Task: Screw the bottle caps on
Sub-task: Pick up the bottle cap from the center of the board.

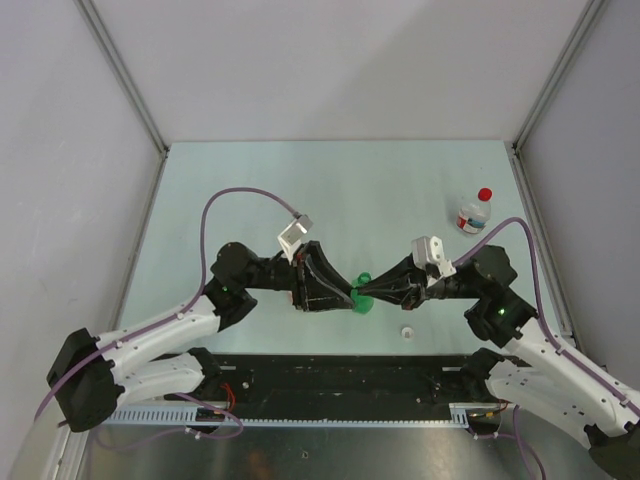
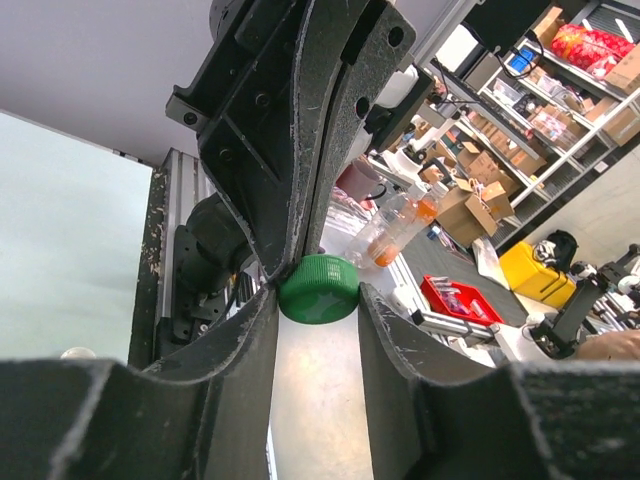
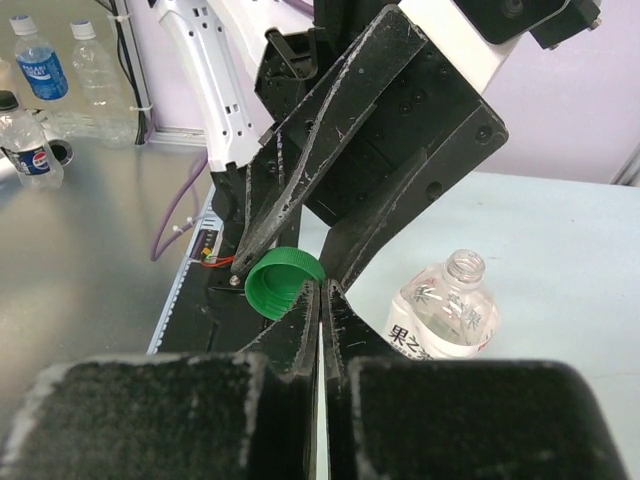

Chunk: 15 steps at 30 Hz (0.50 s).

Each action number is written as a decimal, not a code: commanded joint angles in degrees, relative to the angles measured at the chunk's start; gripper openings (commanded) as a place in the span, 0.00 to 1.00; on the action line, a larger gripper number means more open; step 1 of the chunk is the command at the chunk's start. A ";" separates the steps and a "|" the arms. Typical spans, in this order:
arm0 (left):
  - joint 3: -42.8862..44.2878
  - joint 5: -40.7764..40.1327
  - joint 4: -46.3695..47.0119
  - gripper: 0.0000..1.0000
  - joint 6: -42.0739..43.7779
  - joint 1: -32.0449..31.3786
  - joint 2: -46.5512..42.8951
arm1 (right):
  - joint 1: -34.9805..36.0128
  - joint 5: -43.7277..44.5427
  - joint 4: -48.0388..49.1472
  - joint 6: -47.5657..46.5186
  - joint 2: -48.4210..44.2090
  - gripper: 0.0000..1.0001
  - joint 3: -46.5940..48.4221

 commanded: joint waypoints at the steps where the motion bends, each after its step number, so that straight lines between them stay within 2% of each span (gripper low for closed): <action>1: 2.64 0.31 1.88 0.38 -2.18 0.29 0.23 | -0.25 -0.82 -1.41 -1.12 0.56 0.00 2.33; 9: 1.91 -0.83 1.88 0.24 -2.67 0.49 -0.10 | -0.27 1.18 -3.96 -2.58 0.41 0.00 3.02; 12: 1.63 -1.32 1.88 0.21 -2.34 0.75 -0.07 | -0.22 2.08 -4.77 -2.52 -0.21 0.07 3.05; 15: 1.56 -1.31 1.85 0.18 -1.08 0.92 -0.13 | -0.20 3.39 -4.66 -0.91 -0.93 0.23 3.03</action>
